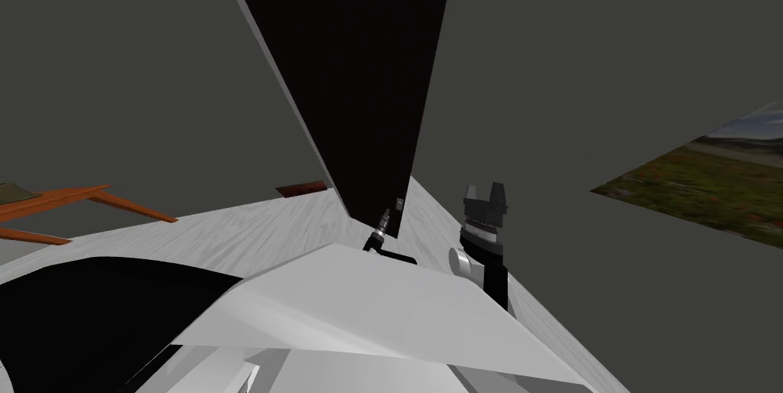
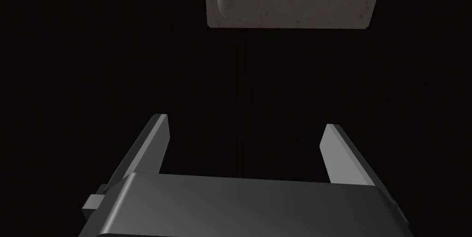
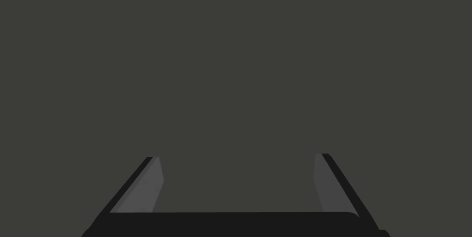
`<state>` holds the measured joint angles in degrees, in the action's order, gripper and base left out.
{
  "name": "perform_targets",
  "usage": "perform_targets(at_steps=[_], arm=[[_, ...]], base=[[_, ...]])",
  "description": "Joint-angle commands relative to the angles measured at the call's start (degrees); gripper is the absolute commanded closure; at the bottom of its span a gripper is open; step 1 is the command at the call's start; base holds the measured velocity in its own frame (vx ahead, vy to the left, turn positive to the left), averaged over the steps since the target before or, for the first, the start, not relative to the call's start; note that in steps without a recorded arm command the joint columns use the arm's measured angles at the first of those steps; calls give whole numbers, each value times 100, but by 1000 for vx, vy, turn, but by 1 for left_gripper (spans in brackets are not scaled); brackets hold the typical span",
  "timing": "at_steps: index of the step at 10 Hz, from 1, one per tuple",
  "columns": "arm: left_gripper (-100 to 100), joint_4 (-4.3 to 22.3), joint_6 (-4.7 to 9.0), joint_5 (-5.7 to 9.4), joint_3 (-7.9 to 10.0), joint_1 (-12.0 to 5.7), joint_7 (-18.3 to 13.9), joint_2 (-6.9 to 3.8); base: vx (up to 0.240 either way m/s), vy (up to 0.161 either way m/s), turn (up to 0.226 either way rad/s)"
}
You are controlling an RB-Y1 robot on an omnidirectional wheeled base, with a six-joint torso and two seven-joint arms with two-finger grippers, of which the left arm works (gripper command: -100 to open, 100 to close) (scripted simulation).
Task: Push the door open
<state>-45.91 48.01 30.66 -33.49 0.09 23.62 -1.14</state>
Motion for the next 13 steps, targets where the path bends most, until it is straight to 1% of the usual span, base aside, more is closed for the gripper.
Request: perform_targets(at_steps=[1, 2, 3, 4, 5, 7, 8, 9, 10, 12, 13], arm=[[-100, -148, 35, 95, -183, 142, 127, 87], [-100, -225, 44, 143, -274, 213, 182, 137], [-100, -329, 56, 207, -396, 308, 257, 224], [-100, -306, 23, 171, -317, 262, 216, 172], [-100, -293, 5, 159, -286, 236, 214, 34], [-100, -253, -17, 134, -223, 183, 180, -53], [-100, -231, -29, 120, -187, 153, 161, -59], [-100, -210, -42, 106, -152, 124, 142, -34], [-100, -189, -54, 93, -120, 96, 124, 15], [-100, -149, -76, 67, -55, 42, 90, 214], [-100, -210, -99, 79, -66, 79, 112, 136]], base=[[-76, 15, 79], [-72, 0, 61], [-111, -41, 90], [-56, -28, 21], [108, -11, -20], [220, -25, -12], [213, -48, -18], [194, -106, -20], [186, -103, -11], [176, -100, -15], [56, -38, 26]])
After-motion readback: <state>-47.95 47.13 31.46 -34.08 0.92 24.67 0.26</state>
